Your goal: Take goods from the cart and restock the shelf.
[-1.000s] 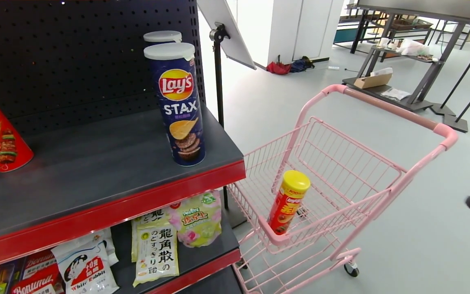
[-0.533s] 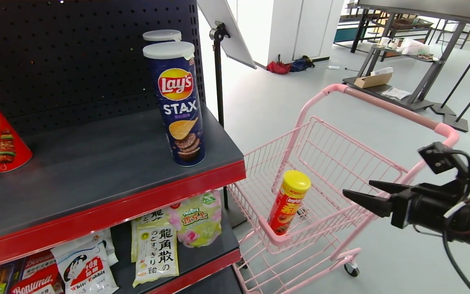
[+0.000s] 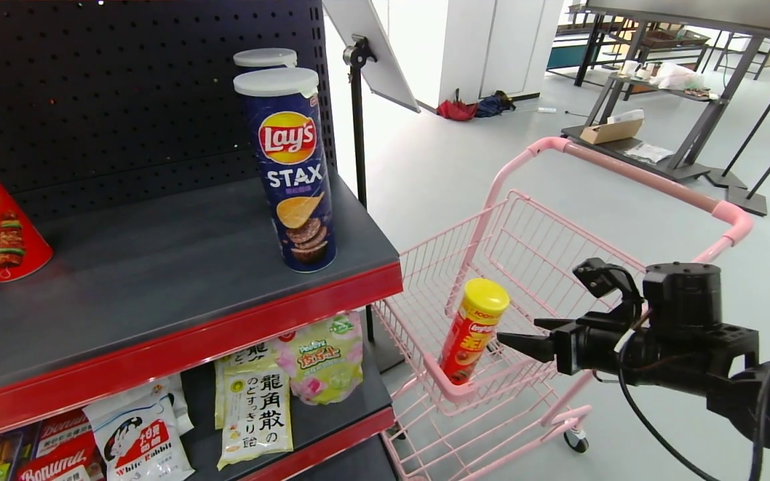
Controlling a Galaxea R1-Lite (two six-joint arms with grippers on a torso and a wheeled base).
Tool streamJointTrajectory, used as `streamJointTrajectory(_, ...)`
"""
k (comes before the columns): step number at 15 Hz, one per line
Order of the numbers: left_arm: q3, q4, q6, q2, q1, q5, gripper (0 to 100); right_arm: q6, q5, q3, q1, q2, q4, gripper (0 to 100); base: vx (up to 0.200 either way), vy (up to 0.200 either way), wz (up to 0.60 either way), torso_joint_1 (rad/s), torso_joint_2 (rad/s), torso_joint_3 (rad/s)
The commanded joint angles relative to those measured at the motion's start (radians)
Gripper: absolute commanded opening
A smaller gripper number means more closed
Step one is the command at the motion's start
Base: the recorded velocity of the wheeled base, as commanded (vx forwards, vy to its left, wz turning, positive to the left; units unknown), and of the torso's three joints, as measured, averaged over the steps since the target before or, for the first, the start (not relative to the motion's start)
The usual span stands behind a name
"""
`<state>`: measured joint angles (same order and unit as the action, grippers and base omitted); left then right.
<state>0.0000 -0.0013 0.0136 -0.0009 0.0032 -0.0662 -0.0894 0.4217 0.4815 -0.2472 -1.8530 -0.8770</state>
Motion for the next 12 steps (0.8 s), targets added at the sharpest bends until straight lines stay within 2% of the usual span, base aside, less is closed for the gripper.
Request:
streamJointTrajectory(1,0.000,0.000,0.000,0.001,0.000,0.000,100,0.002,-0.006,0.043,-0.024,-0.092,-0.019,100,0.000,0.000,0.00,0.000,0.00,0.000)
streamJointTrajectory(8,0.000,0.000,0.000,0.001,0.000,0.000,100,-0.001,-0.015,0.174,-0.017,-0.230,-0.045,100,0.000,0.000,0.00,0.000,0.00,0.000)
streamJointTrajectory(12,0.000,0.000,0.002,0.001,0.000,0.000,100,-0.003,-0.014,0.203,-0.018,-0.270,-0.045,100,0.000,0.000,0.00,0.000,0.00,0.000)
